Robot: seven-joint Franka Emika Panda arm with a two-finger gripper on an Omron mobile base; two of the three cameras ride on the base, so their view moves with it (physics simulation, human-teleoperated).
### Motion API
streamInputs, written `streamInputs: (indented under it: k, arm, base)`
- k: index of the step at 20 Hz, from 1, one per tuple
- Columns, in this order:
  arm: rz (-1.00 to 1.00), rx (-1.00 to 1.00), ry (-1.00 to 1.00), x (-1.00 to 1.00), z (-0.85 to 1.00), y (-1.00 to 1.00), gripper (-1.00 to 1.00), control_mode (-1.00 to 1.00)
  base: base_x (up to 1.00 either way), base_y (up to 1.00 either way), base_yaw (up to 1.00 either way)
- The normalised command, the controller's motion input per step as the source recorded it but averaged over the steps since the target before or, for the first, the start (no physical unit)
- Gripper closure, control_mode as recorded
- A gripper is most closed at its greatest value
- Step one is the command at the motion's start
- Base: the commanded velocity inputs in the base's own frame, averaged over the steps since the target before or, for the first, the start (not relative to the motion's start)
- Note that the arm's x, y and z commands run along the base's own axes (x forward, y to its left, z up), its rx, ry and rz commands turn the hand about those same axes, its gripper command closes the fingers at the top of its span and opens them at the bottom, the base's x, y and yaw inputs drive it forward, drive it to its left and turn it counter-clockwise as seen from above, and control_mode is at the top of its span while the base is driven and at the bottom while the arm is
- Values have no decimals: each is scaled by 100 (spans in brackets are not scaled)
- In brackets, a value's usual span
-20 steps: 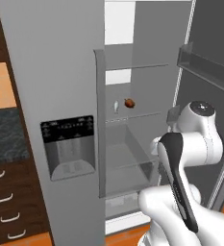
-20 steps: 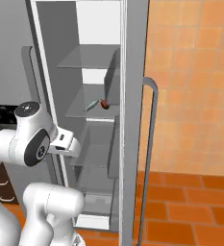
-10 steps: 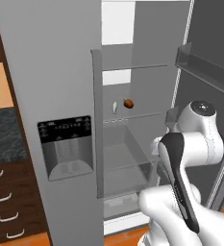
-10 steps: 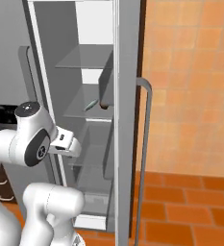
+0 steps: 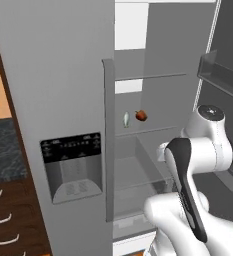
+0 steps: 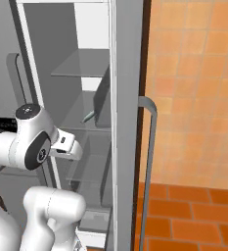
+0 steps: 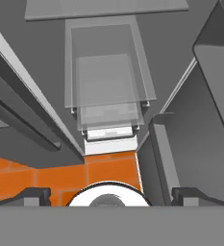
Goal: Place one bell pepper and one fish in each tupperware on the nearby counter, to pack two identical lunches.
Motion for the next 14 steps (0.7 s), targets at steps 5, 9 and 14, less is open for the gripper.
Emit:
streamInputs:
  k: [5,9,14]
  arm:
    - [0,0,0,0,0,0,-100,100]
    - [0,0,0,0,0,0,-100,100]
    - [0,0,0,0,0,0,-100,100]
  base:
    - [46,-2,0]
    - [8,-14,1]
    - [0,0,0]
